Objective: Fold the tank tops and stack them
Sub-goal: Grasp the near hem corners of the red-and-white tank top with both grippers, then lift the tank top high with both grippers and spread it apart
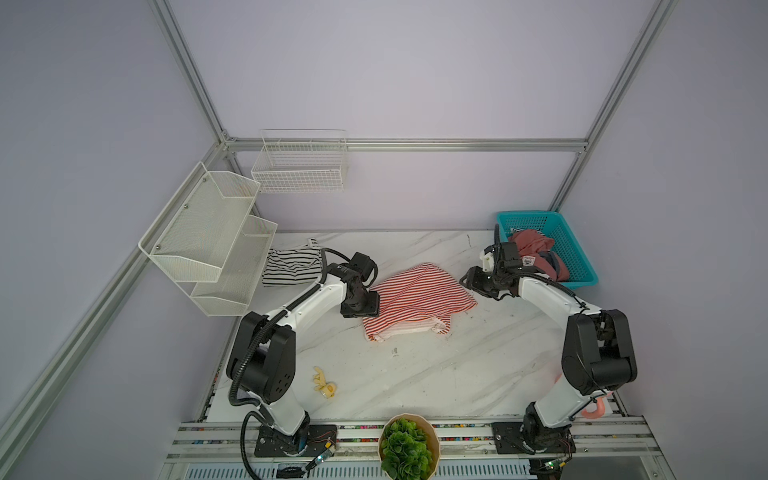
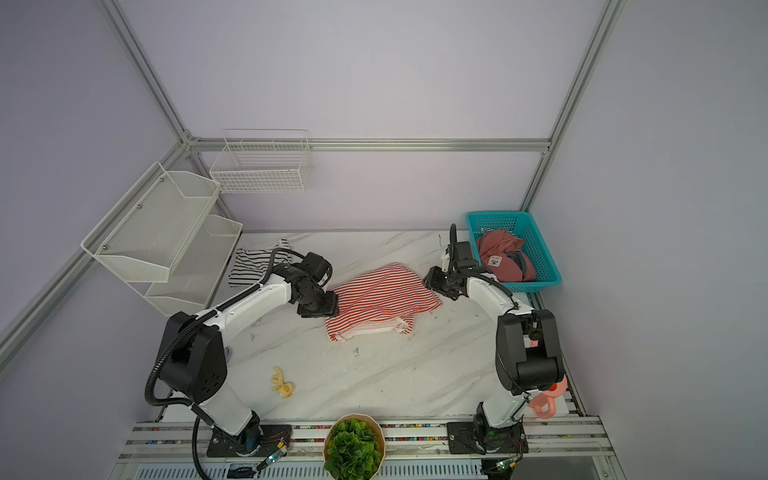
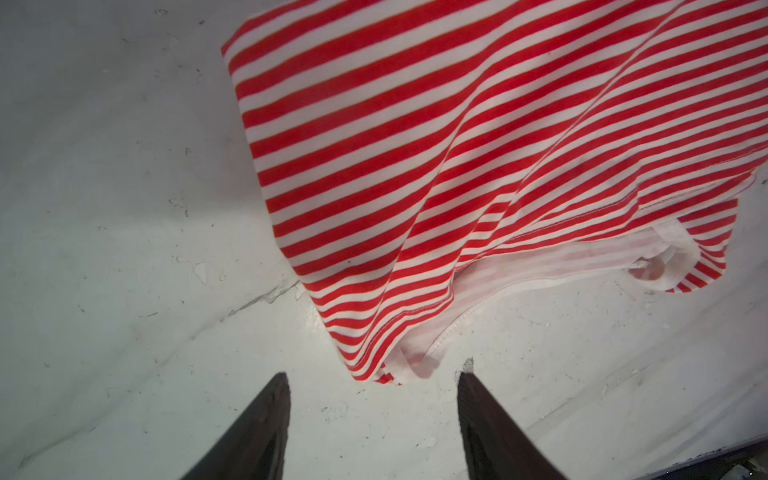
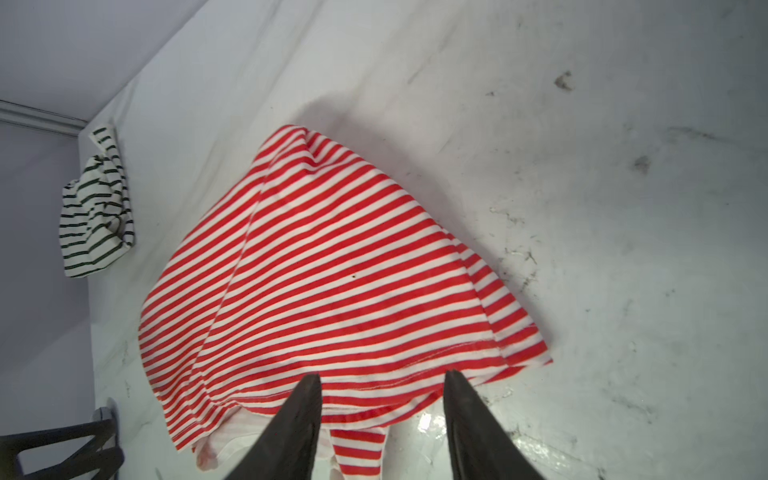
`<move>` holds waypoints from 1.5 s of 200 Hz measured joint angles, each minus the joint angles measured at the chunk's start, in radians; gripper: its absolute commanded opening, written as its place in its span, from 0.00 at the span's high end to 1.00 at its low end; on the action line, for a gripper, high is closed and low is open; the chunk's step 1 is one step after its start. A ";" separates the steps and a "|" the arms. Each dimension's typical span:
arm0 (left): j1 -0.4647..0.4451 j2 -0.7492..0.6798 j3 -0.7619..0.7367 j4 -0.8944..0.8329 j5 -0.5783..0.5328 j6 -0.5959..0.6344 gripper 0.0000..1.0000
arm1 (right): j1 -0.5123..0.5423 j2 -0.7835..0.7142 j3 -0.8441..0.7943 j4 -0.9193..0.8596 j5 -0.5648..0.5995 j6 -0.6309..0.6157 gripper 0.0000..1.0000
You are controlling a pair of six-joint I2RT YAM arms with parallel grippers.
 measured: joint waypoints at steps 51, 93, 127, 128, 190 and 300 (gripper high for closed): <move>-0.002 0.021 -0.043 -0.004 0.009 -0.031 0.40 | -0.046 0.045 -0.034 -0.019 0.033 -0.042 0.48; -0.002 0.070 -0.043 0.005 0.013 -0.054 0.42 | -0.062 0.092 -0.034 -0.023 0.040 -0.068 0.55; -0.004 0.080 -0.045 0.025 0.023 -0.071 0.44 | -0.061 0.116 -0.004 -0.032 0.037 -0.095 0.56; -0.004 0.080 -0.045 0.025 0.023 -0.071 0.44 | -0.061 0.116 -0.003 -0.032 0.037 -0.095 0.56; -0.007 0.105 -0.066 0.056 0.043 -0.092 0.46 | -0.061 0.196 0.041 -0.045 0.018 -0.147 0.54; -0.008 0.109 -0.093 0.089 0.062 -0.119 0.51 | -0.061 0.220 0.043 -0.052 -0.024 -0.179 0.88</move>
